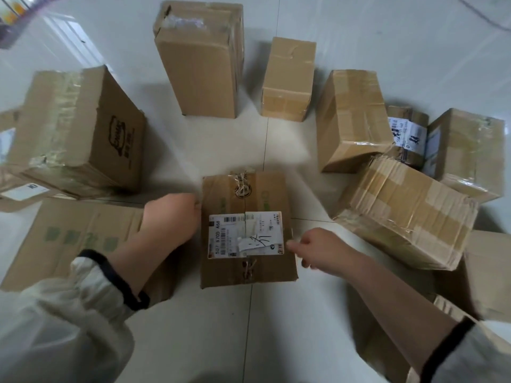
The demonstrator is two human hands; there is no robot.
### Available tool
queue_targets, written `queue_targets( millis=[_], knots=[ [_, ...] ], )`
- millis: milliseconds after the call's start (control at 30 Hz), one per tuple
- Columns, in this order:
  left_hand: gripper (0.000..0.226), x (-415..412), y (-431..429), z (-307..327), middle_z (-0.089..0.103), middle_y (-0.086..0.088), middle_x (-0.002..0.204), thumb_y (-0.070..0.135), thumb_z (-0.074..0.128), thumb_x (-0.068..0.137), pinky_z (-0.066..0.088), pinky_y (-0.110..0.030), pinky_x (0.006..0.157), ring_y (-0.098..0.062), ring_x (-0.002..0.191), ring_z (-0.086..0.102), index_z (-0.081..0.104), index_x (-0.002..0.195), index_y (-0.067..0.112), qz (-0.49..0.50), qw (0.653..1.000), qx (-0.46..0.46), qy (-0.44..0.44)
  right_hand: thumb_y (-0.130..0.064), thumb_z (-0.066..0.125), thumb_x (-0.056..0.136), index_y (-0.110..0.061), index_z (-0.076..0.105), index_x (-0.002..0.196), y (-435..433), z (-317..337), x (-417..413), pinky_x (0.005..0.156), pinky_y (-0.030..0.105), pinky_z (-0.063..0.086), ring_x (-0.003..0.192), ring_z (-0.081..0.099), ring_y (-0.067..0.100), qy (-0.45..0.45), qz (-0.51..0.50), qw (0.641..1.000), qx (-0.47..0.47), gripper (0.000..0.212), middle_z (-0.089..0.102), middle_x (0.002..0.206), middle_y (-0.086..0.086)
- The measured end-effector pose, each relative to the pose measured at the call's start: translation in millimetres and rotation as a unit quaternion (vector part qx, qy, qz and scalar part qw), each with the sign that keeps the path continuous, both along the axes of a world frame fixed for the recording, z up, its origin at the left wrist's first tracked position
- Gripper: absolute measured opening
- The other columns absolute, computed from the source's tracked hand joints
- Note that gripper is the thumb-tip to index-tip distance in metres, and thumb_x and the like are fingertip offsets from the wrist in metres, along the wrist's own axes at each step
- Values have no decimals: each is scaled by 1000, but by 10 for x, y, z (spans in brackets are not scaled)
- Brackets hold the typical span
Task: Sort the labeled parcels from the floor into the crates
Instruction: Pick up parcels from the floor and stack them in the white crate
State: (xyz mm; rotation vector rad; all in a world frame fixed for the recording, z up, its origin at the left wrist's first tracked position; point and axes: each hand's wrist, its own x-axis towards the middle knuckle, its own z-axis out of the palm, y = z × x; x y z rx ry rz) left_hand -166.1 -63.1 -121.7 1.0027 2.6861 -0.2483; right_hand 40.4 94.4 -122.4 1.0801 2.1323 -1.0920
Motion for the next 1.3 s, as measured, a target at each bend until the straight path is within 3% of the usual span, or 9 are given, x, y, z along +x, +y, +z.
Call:
queue_targets(
  millis=[133, 367, 533, 667, 767, 867, 1000, 1200, 1300],
  knots=[
    [34, 77, -102, 29, 66, 6, 88, 49, 40, 95, 54, -33, 74, -13, 78, 61, 65, 100, 26, -38, 995, -3, -91, -30, 52, 94, -6, 67, 83, 62, 14, -68, 68, 34, 51, 75, 67, 24, 62, -73, 995, 16, 30, 71, 84, 12],
    [29, -31, 90, -38, 65, 0, 106, 32, 49, 95, 52, -34, 76, -20, 92, 60, 57, 122, 23, -25, 983, 90, -158, -23, 58, 92, -9, 64, 94, -271, -35, -82, 73, 29, 52, 73, 68, 17, 8, -112, 963, -243, 16, 72, 81, 4],
    [42, -115, 158, -37, 62, -1, 124, 40, 45, 96, 51, -35, 81, -25, 109, 59, 44, 138, 34, 2, 992, 100, -77, -25, 56, 93, -9, 65, 90, -586, -8, -70, 68, 27, 51, 66, 67, 15, 38, -175, 932, -314, 19, 71, 77, 2],
    [42, -136, -56, 23, 65, -8, 96, 49, 30, 97, 45, -34, 74, -30, 91, 61, 59, 92, 20, 70, 997, 22, -32, -15, 54, 92, -10, 64, 78, -238, 308, -146, 63, 23, 50, 60, 60, 8, 239, -164, 951, -103, 19, 65, 69, 1],
    [56, -44, -169, 4, 58, -3, 86, 62, 22, 93, 42, -34, 78, -27, 91, 60, 54, 80, 18, 75, 992, -92, -33, -25, 53, 93, -16, 61, 114, 28, 328, -274, 89, 30, 46, 99, 58, 12, 251, -92, 957, 117, 24, 63, 106, -5],
    [60, -19, -213, -98, 63, -4, 98, 65, 18, 91, 45, -37, 86, -28, 98, 60, 57, 85, 19, 93, 986, -107, -85, -26, 53, 93, -15, 49, 132, 50, 98, -267, 93, 29, 40, 114, 53, 19, 169, -58, 978, 109, 41, 57, 128, 4],
    [45, -68, -177, -119, 65, -8, 109, 52, 37, 94, 47, -35, 78, -29, 100, 59, 61, 112, 19, 166, 976, 45, -132, -21, 59, 89, -16, 58, 111, -146, -80, -82, 82, 31, 50, 93, 60, 18, 205, -137, 961, 127, 22, 58, 96, -4],
    [63, -17, -97, -105, 55, -7, 135, 18, 49, 97, 45, -41, 101, -25, 117, 56, 18, 149, 33, 219, 889, 276, -292, -23, 71, 81, -19, 53, 109, -121, -108, -36, 68, 28, 52, 83, 61, 16, 122, -218, 964, -95, 34, 61, 99, -1],
    [46, -22, -148, -149, 61, -9, 125, 27, 45, 99, 50, -38, 89, -22, 99, 60, 36, 144, 28, 242, 884, 242, -318, -18, 69, 83, -18, 53, 121, -81, -158, -52, 81, 34, 52, 103, 56, 16, 186, -270, 942, -69, 41, 56, 112, -4]
  ],
)
